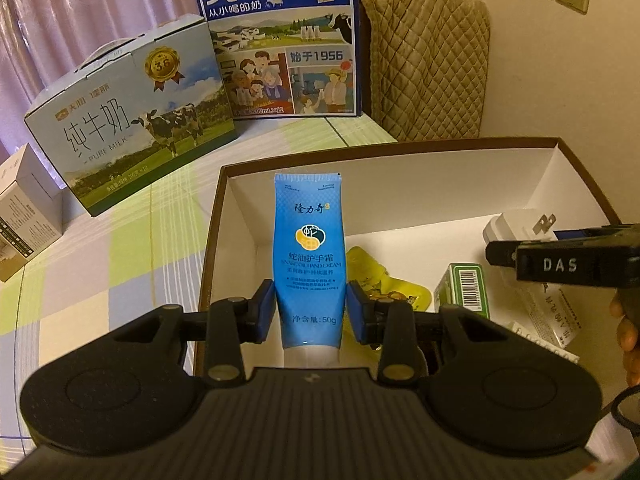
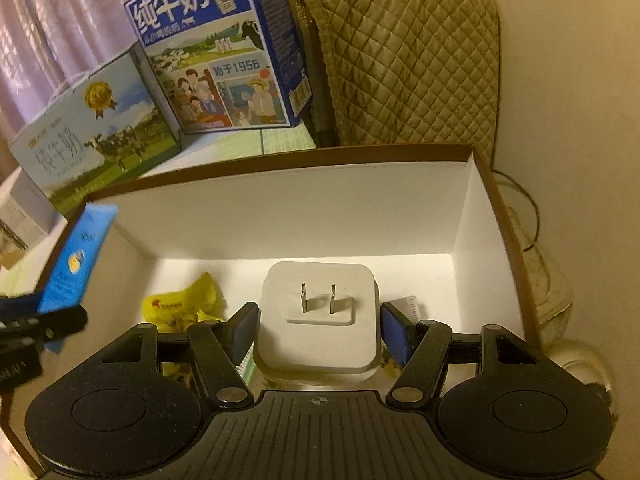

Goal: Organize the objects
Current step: 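Carry the blue tube with the left tool while the right tool carries the plug adapter into the box, then open the left tool to drop the blue tube while the right tool releases the plug adapter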

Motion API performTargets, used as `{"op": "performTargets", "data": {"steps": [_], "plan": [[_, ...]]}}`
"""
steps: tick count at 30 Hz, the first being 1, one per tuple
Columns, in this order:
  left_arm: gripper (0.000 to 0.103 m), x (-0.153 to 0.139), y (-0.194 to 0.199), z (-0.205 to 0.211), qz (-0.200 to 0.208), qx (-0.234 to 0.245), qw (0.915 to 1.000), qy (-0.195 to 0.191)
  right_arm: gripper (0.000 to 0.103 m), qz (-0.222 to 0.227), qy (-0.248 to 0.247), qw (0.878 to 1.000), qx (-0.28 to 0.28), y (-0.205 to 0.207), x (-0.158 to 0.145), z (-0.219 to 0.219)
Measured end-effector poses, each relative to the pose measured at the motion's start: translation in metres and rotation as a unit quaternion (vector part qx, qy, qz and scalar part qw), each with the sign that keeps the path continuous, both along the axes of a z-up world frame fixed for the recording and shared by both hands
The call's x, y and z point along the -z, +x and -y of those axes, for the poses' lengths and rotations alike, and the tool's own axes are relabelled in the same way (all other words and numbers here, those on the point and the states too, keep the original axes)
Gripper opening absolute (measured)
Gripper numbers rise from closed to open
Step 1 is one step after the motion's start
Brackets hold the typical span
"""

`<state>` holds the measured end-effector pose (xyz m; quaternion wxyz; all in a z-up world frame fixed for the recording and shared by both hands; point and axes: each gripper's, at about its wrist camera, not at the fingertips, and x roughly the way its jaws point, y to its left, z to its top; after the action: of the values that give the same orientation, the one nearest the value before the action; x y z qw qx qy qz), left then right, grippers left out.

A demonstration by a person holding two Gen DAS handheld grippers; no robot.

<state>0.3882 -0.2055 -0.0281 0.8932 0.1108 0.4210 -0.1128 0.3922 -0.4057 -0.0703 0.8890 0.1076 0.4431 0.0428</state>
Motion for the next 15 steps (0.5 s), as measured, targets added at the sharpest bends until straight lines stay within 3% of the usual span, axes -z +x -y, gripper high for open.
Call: {"op": "performTargets", "data": {"steps": [15], "plan": [[0.033,0.008,0.007,-0.001,-0.011,-0.004,0.9999,-0.007,0.062,0.020,-0.007,1.000,-0.018,-0.013,-0.019,0.008]]}}
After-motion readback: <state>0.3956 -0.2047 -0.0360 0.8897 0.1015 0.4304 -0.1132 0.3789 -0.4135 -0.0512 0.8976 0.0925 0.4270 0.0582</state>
